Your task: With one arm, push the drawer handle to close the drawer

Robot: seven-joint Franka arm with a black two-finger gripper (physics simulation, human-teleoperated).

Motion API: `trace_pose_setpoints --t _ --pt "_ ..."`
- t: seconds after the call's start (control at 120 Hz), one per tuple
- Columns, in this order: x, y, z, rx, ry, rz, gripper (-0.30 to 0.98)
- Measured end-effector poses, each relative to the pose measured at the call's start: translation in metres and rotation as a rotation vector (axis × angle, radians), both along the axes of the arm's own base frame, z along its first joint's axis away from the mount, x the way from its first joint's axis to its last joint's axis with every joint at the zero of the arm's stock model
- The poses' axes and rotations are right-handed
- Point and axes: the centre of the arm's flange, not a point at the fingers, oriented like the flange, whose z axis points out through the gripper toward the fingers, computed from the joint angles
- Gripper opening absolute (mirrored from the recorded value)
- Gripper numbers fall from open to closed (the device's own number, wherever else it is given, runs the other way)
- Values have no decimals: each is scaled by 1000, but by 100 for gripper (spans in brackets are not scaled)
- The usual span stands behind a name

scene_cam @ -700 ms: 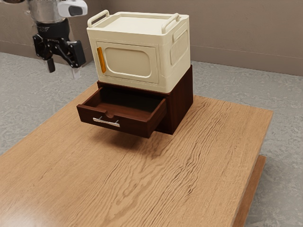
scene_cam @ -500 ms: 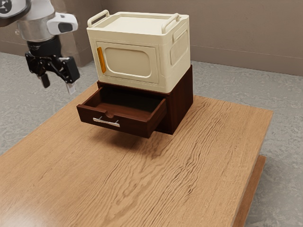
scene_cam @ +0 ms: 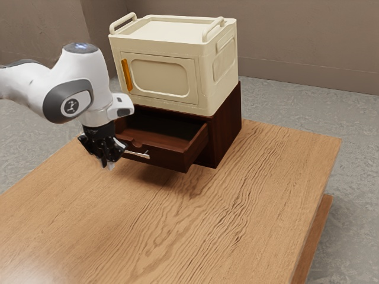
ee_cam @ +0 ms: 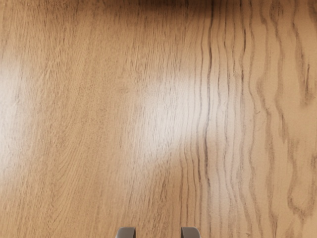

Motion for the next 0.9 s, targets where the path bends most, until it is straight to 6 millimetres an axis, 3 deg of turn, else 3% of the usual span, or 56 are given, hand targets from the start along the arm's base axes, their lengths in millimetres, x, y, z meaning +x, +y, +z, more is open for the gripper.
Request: trace_pose_setpoints --t 0.275,0.708,0.9 --pt "37 -3 -32 -20 -115 72 -8" --pt "67 36 -54 -18 -198 168 -10" --pt "84 21 -57 -15 -220 132 -10"
